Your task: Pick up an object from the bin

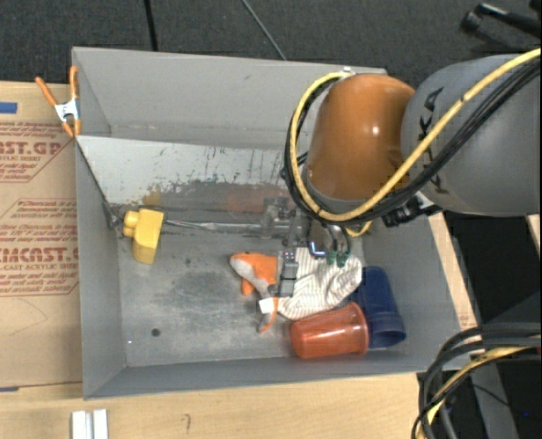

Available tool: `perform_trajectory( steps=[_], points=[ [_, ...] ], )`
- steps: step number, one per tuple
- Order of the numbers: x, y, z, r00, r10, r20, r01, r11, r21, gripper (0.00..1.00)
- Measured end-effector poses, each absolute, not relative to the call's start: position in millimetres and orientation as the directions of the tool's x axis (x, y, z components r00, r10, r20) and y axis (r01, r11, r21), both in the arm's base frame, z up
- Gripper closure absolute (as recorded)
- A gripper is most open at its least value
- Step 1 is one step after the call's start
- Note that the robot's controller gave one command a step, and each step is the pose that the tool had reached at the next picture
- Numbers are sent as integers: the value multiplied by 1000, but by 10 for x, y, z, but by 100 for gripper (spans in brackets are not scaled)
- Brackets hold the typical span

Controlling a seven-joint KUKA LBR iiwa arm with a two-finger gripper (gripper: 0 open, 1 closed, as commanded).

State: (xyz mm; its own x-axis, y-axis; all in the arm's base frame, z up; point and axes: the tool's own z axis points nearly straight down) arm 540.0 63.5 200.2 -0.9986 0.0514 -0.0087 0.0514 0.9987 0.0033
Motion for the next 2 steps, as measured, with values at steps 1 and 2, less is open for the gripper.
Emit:
perform_trajectory(
  steps=[1,2],
  points=[
    [5389,488,1339,-977,213,-5,213,977,3,0],
    [5316,129,973,-1000,-29,-1,-29,1000,0,100]
  ],
)
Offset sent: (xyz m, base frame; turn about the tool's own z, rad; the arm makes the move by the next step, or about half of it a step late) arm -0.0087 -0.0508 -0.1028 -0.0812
